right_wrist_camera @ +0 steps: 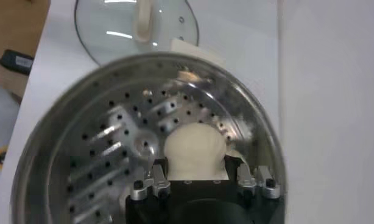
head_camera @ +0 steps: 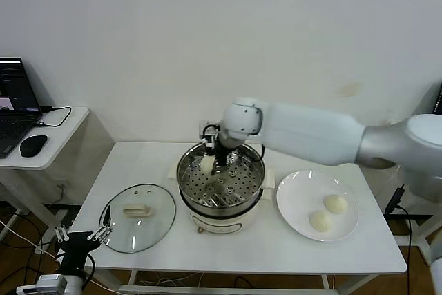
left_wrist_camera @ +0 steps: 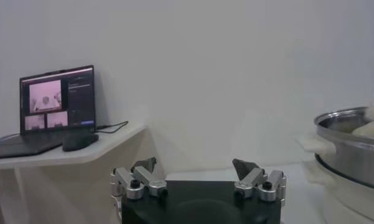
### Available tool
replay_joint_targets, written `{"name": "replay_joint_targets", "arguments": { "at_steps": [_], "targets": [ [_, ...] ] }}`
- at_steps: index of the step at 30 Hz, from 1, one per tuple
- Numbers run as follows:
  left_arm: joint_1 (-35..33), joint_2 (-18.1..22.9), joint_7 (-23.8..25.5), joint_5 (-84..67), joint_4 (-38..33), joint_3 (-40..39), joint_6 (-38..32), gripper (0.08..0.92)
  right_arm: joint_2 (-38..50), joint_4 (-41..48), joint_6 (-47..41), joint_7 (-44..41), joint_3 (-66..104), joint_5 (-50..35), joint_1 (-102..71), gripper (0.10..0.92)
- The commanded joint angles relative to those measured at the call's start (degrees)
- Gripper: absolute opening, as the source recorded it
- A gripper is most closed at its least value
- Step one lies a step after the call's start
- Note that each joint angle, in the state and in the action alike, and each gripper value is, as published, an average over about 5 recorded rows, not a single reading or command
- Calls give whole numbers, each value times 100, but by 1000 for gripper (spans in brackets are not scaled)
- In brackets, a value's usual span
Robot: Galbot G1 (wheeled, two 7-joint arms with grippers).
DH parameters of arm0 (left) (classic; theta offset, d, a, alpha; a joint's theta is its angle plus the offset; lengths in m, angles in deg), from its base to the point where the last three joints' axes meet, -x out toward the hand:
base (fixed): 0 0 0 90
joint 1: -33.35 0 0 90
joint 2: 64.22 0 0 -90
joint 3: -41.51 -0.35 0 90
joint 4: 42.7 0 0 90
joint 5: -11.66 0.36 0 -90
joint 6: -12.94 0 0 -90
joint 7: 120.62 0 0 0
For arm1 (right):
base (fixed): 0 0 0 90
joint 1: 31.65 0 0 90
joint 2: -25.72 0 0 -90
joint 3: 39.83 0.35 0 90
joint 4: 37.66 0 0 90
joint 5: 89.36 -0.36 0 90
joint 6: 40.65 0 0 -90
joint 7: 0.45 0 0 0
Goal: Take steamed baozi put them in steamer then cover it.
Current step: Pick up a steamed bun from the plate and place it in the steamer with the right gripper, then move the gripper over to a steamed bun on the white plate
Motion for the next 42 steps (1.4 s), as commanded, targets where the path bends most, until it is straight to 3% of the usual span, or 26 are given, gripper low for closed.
{"name": "replay_joint_targets", "arguments": {
  "at_steps": [1, 12, 20, 31, 38, 42],
  "targets": [
    [-14, -2, 4, -2, 33, 35, -7, 823, -594, 533, -185, 224, 22, -97, -403, 577],
    [8, 23, 8, -1, 42, 14, -9, 823, -653, 668, -185, 314, 64, -108, -453, 588],
    [18, 19, 4, 0, 17, 12, -4, 823, -75, 199, -72, -306, 37, 148, 161, 784],
    [34, 11, 8, 6, -29, -36, 16, 823, 2461, -1573, 1212, -2051, -558, 1068, 1835, 823],
    [-57, 0, 7, 31, -64, -49, 11, 823, 4339, -2383, 1978, -2390, -472, 1922, 1293, 823],
    [-111, -2, 4, 52, -138, -44, 34, 823, 4964, -2482, 2242, -2356, -57, 2383, 441, 823]
  ]
}}
